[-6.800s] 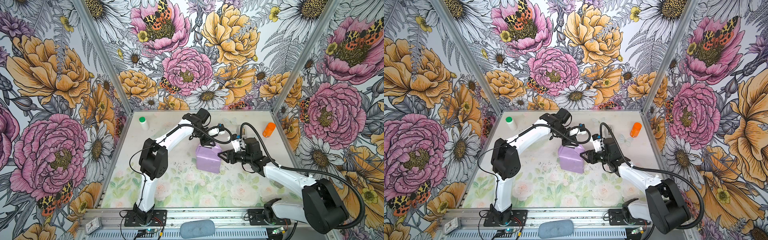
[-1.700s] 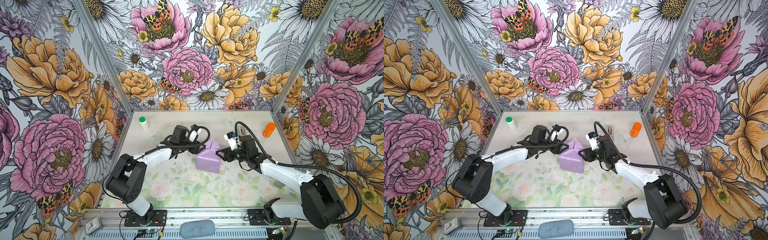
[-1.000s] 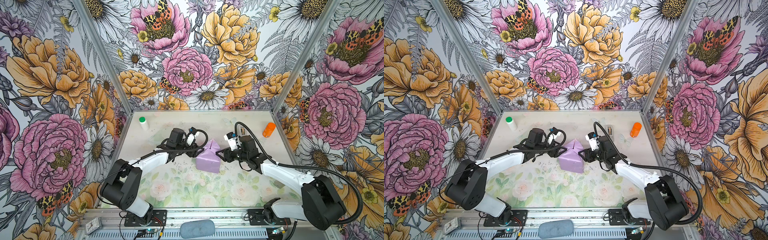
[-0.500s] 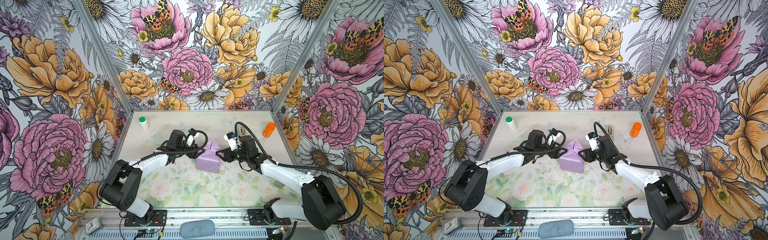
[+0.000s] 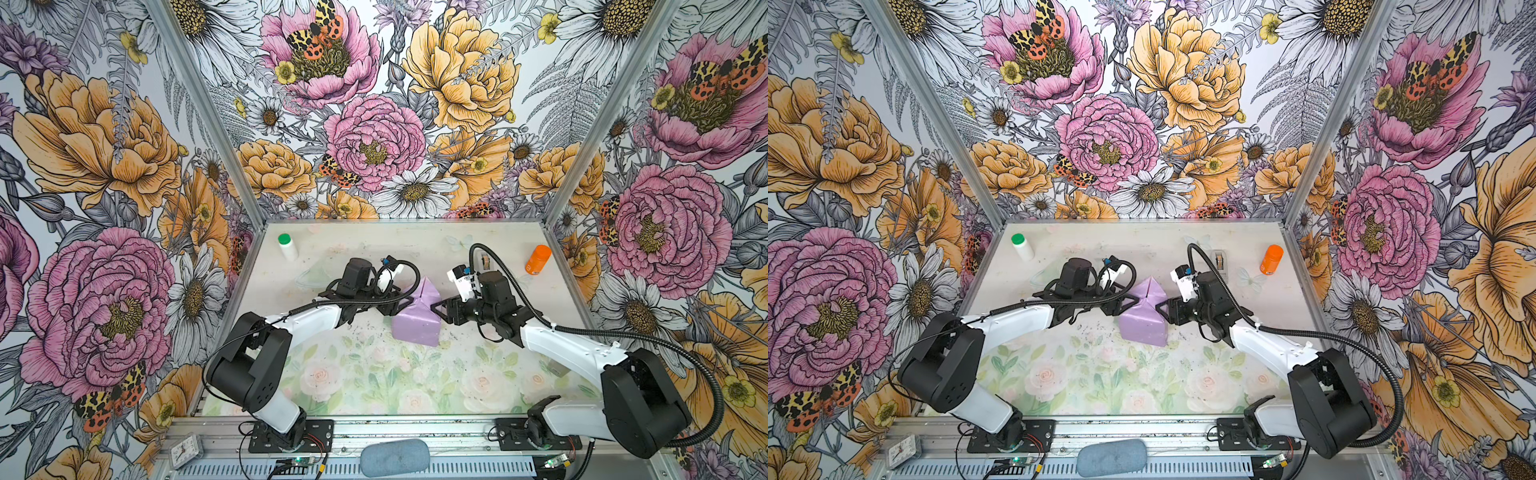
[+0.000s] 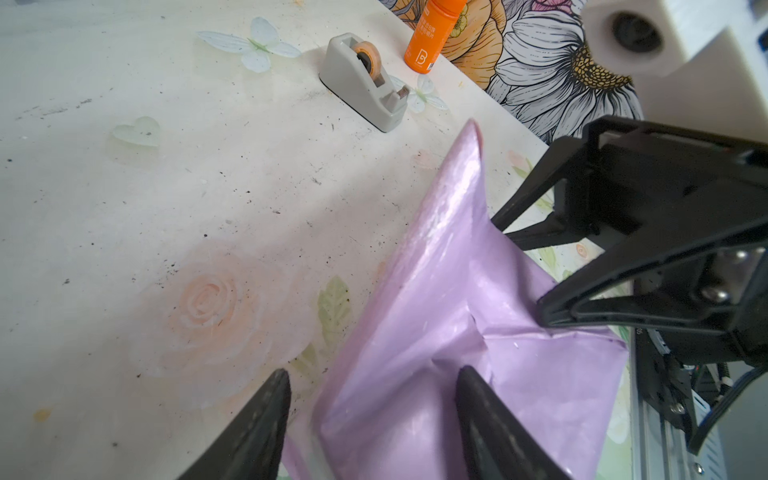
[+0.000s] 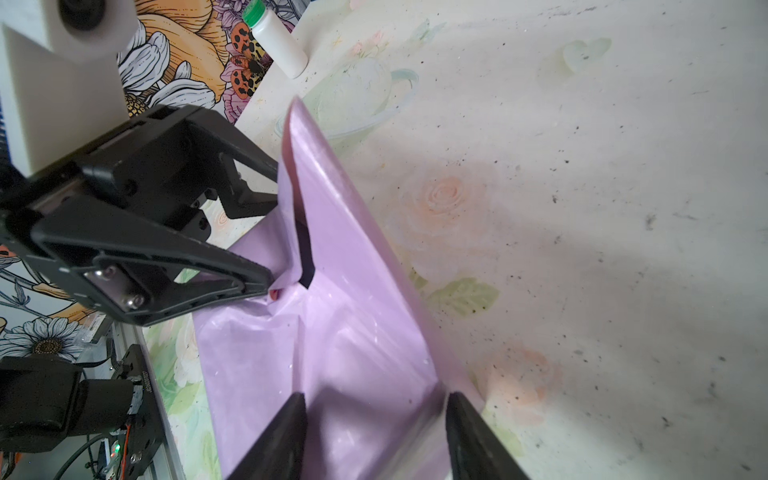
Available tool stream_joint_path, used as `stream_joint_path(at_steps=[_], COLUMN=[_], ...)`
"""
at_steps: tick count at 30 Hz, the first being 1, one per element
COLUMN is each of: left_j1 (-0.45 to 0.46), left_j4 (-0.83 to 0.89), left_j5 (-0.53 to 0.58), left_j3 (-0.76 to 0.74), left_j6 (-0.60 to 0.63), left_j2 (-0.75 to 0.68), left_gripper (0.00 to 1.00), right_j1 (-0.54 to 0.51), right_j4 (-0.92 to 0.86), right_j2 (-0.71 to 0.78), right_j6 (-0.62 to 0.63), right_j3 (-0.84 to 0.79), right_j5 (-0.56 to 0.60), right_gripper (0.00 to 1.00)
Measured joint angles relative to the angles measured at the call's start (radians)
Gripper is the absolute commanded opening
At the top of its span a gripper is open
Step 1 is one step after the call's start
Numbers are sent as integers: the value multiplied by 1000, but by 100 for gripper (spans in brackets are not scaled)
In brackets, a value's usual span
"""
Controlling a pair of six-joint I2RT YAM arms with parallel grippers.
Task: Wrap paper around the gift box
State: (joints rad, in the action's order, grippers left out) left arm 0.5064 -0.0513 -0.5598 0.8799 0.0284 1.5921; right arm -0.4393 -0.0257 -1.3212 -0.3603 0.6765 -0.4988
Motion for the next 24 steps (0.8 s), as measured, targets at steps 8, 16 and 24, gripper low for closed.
stream_joint_path(at_steps=[8, 16, 24], left_j1=[-1, -24, -45], left_j4=[59, 115, 179], left_j5=[-68, -168, -283], left_j3=[94, 158, 223], left_j6=[106, 197, 276], left_j2=[71, 125, 186], left_gripper=[64, 64, 66], right_j1=[0, 0, 0], right_j4=[4, 5, 5], right_j2=[-3, -3, -3], right_j6=[3, 11, 11], right_j3=[0, 0, 0], right_j5=[-3, -3, -3], right_gripper=[55, 55, 55])
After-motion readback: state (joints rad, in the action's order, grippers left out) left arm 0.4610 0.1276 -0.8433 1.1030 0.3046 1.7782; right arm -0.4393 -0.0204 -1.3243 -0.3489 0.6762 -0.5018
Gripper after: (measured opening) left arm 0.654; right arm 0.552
